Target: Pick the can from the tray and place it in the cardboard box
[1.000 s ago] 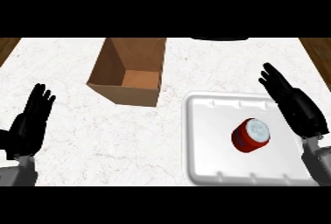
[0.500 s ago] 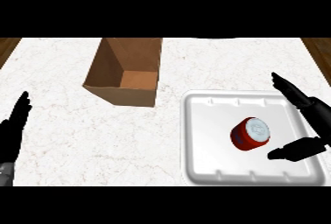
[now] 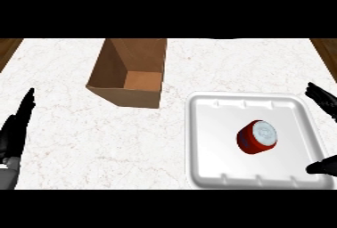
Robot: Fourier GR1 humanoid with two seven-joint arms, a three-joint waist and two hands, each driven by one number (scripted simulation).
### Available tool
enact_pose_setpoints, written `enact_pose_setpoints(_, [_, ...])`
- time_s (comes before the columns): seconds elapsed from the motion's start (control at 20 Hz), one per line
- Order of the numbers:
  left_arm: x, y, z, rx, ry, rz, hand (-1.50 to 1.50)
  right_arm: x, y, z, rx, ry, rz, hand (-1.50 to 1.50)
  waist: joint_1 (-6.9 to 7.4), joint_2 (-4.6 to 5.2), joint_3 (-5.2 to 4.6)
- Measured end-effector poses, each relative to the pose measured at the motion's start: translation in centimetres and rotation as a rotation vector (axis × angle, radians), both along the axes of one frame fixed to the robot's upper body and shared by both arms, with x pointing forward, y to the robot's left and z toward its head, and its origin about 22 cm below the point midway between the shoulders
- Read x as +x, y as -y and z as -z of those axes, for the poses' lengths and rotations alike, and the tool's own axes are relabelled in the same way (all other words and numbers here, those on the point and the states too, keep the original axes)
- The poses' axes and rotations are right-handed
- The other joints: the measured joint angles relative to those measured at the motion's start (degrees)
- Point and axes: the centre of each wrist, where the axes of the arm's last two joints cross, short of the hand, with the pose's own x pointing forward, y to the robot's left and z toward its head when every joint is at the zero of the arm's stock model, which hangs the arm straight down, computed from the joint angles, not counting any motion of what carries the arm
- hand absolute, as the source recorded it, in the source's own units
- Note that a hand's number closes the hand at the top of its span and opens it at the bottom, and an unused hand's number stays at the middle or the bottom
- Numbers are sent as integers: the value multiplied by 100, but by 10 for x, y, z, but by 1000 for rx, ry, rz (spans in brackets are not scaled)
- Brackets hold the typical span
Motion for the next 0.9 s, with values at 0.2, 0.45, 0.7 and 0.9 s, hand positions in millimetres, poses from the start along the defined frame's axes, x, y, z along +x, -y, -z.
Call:
enact_pose_setpoints(0.2, [3, -1, -2, 3, -5, 4, 0, 8, 14, -29, -236, -4, -49, -150, 43, 3, -6])
enact_pose_setpoints(0.45, [5, 9, -3, 6, -7, 9, 0, 20, 5, -58, -452, -70, -136, -150, 76, -3, -10])
enact_pose_setpoints(0.7, [6, 3, -11, 5, -4, 19, 0, 34, -24, -70, -646, -156, -206, -150, 113, -2, -13])
enact_pose_setpoints(0.9, [7, 9, -7, 3, -6, 16, 0, 51, -45, -79, -713, -217, -245, -150, 105, 0, -11])
